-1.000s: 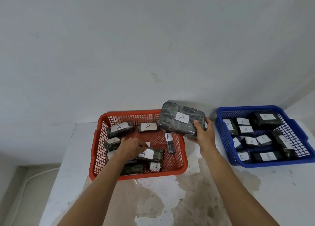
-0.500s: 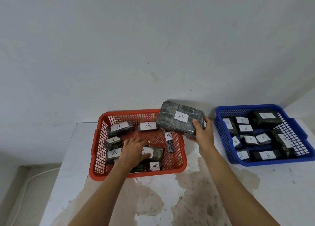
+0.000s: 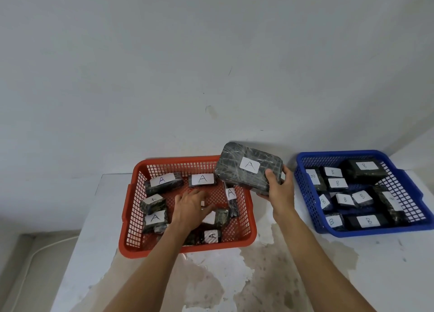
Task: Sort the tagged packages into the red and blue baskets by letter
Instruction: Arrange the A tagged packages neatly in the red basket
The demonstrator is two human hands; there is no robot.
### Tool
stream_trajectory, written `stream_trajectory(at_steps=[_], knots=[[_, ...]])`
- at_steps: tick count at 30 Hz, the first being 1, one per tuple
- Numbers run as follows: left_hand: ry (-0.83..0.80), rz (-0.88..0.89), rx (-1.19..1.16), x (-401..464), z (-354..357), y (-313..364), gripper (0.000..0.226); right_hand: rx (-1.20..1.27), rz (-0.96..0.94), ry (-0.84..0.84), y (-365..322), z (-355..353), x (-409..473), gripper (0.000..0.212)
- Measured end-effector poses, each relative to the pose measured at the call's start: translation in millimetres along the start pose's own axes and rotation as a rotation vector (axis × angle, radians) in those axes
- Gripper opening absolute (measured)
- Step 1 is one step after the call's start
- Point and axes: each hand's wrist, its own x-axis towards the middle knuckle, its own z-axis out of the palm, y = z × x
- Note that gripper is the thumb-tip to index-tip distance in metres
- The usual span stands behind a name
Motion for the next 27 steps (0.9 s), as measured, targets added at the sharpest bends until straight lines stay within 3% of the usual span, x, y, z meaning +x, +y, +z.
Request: stream_trajectory(at_steps=[3, 7, 15, 22, 27], knots=[[0.046, -0.022, -0.057, 19.0, -0.2, 13.8, 0.038, 0.048, -0.008, 0.071, -1.4, -8.9, 4.0, 0.05], [-0.036, -0.176, -0.202, 42.0, 11.3, 39.0, 0.04, 0.081, -0.017, 0.175, 1.2, -29.3, 13.1, 0.05], [-0.105, -0.38, -0.222, 61.7, 33.2, 65.2, 0.046, 0.082, 0.007, 0.235, 11.1, -54.1, 21.0, 0.044], [-0.225, -0.385, -0.685, 68.1, 17.3, 56.1, 0.036, 0.084, 0.011, 0.225, 12.6, -59.1, 18.7, 0.04], [-0.098, -0.316, -1.039, 53.8, -27.3, 37.3, 0.021, 0.085, 0.014, 0.213, 7.0, -57.5, 14.3, 0.044]])
